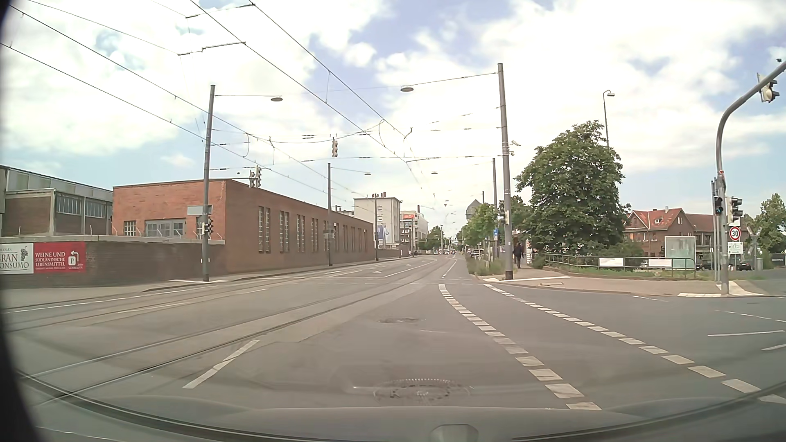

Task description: Follow the waypoints while adhering to traffic rules and regulations

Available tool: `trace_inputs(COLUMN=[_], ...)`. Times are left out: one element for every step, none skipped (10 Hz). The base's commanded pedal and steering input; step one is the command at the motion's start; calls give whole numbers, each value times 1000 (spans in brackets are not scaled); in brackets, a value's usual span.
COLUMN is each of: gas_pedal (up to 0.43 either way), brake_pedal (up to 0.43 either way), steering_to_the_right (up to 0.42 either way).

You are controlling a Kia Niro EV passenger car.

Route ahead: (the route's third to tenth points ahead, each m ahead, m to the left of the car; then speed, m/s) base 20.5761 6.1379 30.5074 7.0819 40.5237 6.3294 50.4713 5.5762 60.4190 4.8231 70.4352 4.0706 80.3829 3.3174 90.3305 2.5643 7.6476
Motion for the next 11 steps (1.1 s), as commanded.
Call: trace_inputs(gas_pedal=[67, 0, 0, 0, 0, 0, 0, 0, 0, 0, 0], brake_pedal=[24, 24, 24, 24, 24, 24, 24, 24, 24, 24, 24], steering_to_the_right=[-28, -27, -27, -23, -18, -15, -12, -10, -7, -5, -3])
